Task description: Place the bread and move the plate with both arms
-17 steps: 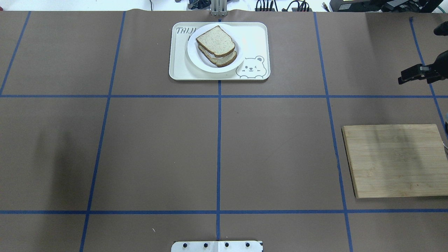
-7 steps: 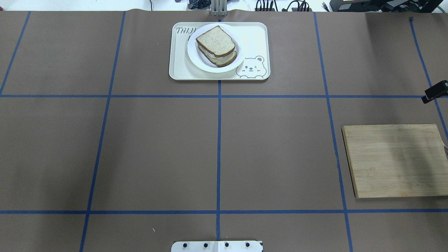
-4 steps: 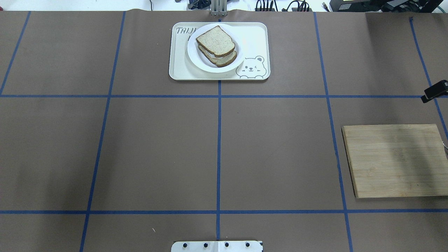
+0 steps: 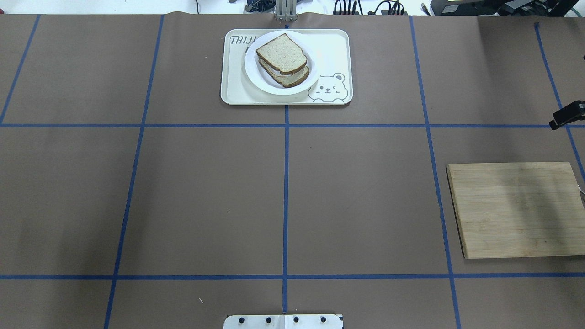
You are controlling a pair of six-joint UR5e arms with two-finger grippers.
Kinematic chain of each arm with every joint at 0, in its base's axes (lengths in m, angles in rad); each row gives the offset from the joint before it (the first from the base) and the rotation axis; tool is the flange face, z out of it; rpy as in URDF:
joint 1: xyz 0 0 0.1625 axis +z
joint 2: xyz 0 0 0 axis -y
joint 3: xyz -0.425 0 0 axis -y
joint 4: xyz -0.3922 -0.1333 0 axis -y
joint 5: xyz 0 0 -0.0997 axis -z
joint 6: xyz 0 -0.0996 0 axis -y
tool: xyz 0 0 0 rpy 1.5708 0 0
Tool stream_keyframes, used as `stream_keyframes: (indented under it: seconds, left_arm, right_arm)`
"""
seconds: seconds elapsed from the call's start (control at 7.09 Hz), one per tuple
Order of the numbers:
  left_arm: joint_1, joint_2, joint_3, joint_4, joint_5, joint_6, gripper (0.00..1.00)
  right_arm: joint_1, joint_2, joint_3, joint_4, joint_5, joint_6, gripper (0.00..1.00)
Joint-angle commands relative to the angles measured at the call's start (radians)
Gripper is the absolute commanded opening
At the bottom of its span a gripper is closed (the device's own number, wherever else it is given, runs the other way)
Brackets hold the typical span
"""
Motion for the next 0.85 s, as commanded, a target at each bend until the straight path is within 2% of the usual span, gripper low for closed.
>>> stream_keyframes:
  seconds: [0.0,0.71]
  left_arm:
    - [0.0,-0.002,0.004,0.0,-0.006,0.0,0.98]
    - [-0.069,-0.019,-0.024,0.0,0.002,-0.003,0.98]
  right_arm:
    - [-0.002,0.0,0.001,0.0,-0.005,0.0,1.0]
    - [0.002,-0.015,0.001,0.003,0.012,0.0,1.0]
